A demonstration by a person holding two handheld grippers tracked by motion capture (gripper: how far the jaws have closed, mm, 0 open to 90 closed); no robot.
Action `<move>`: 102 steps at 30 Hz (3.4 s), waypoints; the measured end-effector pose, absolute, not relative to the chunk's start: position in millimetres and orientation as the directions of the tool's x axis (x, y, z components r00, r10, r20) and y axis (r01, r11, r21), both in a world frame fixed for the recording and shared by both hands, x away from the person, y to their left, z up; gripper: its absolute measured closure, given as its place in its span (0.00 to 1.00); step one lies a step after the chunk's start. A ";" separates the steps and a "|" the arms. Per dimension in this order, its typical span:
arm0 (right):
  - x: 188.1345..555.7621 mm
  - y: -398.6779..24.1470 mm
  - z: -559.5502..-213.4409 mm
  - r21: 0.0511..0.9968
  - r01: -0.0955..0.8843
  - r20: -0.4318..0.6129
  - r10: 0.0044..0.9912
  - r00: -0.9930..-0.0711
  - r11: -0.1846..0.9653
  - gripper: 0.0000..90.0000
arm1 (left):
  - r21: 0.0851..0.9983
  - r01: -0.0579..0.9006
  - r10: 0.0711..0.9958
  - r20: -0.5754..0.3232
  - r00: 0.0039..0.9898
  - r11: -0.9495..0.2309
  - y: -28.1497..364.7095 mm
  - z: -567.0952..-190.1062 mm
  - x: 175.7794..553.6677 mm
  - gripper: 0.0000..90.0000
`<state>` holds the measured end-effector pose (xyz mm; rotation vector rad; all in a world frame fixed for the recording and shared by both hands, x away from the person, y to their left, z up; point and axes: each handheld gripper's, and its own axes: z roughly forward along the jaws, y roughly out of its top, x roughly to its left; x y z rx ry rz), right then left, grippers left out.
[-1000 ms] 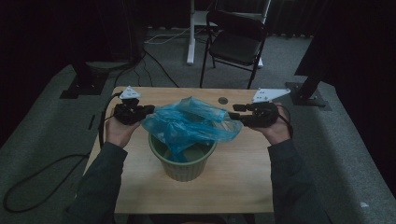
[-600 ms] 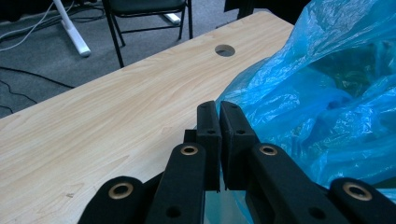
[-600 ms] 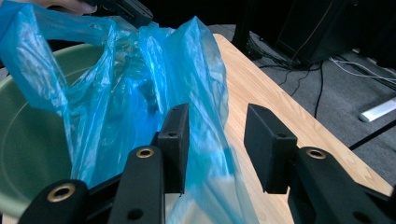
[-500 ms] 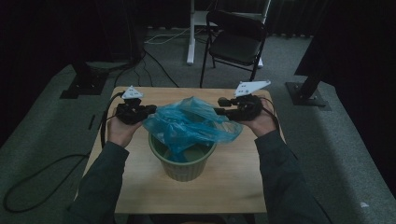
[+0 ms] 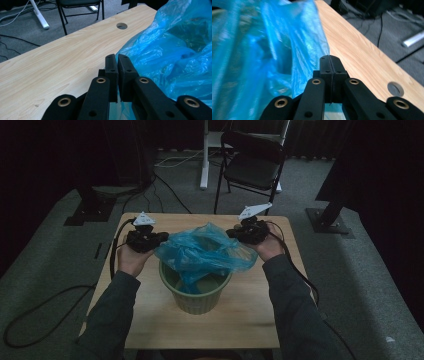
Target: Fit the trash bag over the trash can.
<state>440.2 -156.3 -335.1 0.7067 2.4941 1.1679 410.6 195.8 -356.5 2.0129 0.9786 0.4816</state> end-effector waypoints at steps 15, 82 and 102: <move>458.8 -144.3 -359.9 0.720 0.406 -0.037 0.616 -0.787 0.563 1.00 | 0.802 0.509 0.801 -0.066 0.595 -0.313 204.6 -369.3 420.1 0.96; 424.7 -190.2 -358.6 0.767 0.399 -0.014 0.635 -0.772 0.502 0.84 | 0.880 0.413 0.699 -0.144 0.701 -0.233 229.5 -357.3 369.9 0.56; 384.1 -187.9 -347.1 0.790 0.343 0.022 0.535 -0.844 0.509 0.76 | 0.865 0.399 0.698 -0.083 0.712 -0.304 205.2 -364.7 384.5 0.72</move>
